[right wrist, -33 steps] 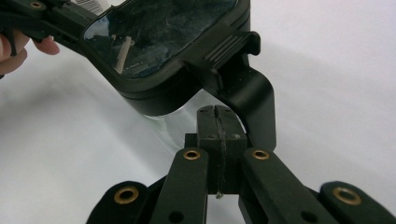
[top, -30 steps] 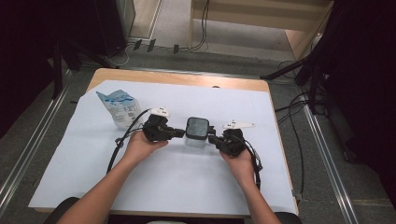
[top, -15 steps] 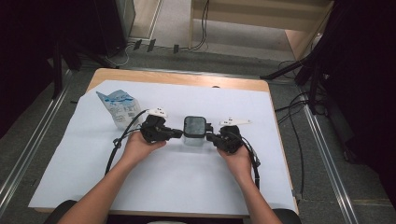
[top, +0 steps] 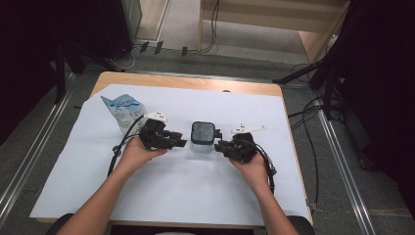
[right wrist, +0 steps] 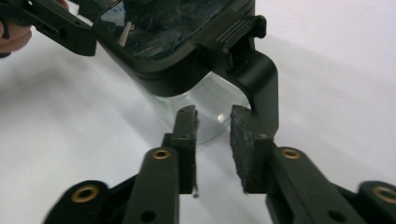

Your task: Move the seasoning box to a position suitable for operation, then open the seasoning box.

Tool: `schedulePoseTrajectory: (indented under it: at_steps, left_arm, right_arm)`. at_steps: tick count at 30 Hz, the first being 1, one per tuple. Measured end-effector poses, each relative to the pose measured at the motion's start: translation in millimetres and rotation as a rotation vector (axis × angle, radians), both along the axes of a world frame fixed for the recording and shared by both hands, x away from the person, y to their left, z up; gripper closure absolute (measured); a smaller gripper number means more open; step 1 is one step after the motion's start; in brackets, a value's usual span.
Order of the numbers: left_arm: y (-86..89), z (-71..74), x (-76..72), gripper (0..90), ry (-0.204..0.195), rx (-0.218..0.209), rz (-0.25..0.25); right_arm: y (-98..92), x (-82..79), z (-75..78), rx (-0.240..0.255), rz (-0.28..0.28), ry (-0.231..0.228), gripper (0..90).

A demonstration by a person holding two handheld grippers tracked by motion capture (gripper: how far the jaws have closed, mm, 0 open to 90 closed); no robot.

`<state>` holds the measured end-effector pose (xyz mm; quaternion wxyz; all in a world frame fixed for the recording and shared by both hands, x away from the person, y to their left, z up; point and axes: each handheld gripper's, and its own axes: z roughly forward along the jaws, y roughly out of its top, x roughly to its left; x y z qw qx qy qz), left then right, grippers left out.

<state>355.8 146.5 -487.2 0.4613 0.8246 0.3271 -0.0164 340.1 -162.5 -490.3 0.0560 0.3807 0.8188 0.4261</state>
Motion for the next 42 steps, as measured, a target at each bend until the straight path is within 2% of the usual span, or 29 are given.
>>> schedulePoseTrajectory:
  at_steps: [6, 10, 13, 15, 17, 21, 23, 25, 28, 29, 31, 33, 34, 38, 40, 42]
  left_arm:
    - [-1.5, 1.0, -2.0, 45.6, -0.022, 0.012, -0.033]
    - [-3.3, 2.1, -1.6, 42.3, -0.06, 0.008, -0.054]
    - [-4.4, 6.5, 2.0, 44.3, -0.041, 0.037, -0.073]
    - [-3.4, 8.3, 4.8, 42.0, -0.031, 0.012, -0.083]
    - [-4.0, 10.2, 6.6, 37.7, -0.038, 0.004, -0.084]
    - [-8.5, 15.0, 12.4, 28.8, -0.056, 0.016, -0.114]
    - [-9.9, 17.9, 16.2, 25.5, -0.06, 0.021, -0.12]
    - [-8.9, 20.2, 20.1, 21.8, -0.067, -0.008, -0.129]
    - [-8.7, 22.3, 26.9, 14.9, -0.046, -0.035, -0.145]
    - [-8.9, 23.2, 29.0, 14.1, -0.046, -0.029, -0.153]
    - [-9.5, 22.5, 30.7, 14.0, -0.049, -0.054, -0.156]
    - [-11.8, 20.2, 32.8, 13.8, -0.054, -0.02, -0.167]
    - [-13.3, 19.2, 32.5, 13.9, -0.077, 0.005, -0.167]
    - [-20.2, 16.5, 32.8, 14.0, -0.104, 0.025, -0.217]
    - [-24.5, 16.2, 33.1, 12.4, -0.116, 0.041, -0.233]
    - [-27.3, 15.8, 34.3, 9.7, -0.127, 0.037, -0.238]
  right_arm:
    - [-9.8, -3.4, 4.8, 0.013, 0.009, -0.028, 63.8]
    - [-13.9, -1.3, 4.0, 0.01, 0.001, -0.031, 57.4]
    - [-14.9, 0.0, 4.4, 0.018, -0.001, -0.037, 51.8]
    - [-15.4, 0.9, 5.3, 0.02, 0.003, -0.028, 48.4]
    - [-16.0, 2.1, 6.6, 0.012, 0.001, -0.02, 44.5]
    - [-20.8, 4.6, 8.3, 0.032, -0.018, -0.023, 43.1]
    - [-22.5, 5.8, 8.8, 0.037, -0.031, -0.017, 46.8]
    - [-24.1, 7.6, 9.1, 0.043, -0.04, -0.015, 49.9]
    - [-26.9, 8.7, 9.6, 0.049, -0.051, -0.01, 55.6]
    - [-27.9, 9.2, 9.9, 0.05, -0.053, -0.01, 57.6]
    - [-28.9, 9.9, 10.6, 0.058, -0.063, -0.007, 64.2]
    - [-29.5, 10.9, 10.9, 0.064, -0.063, -0.008, 71.9]
    - [-29.1, 11.2, 11.1, 0.067, -0.073, -0.004, 75.6]
    - [-26.1, 13.5, 10.8, 0.05, -0.087, -0.007, 88.9]
    - [-24.7, 14.3, 10.9, 0.052, -0.087, -0.007, 90.0]
    - [-22.9, 15.2, 11.5, 0.048, -0.088, -0.006, 90.0]
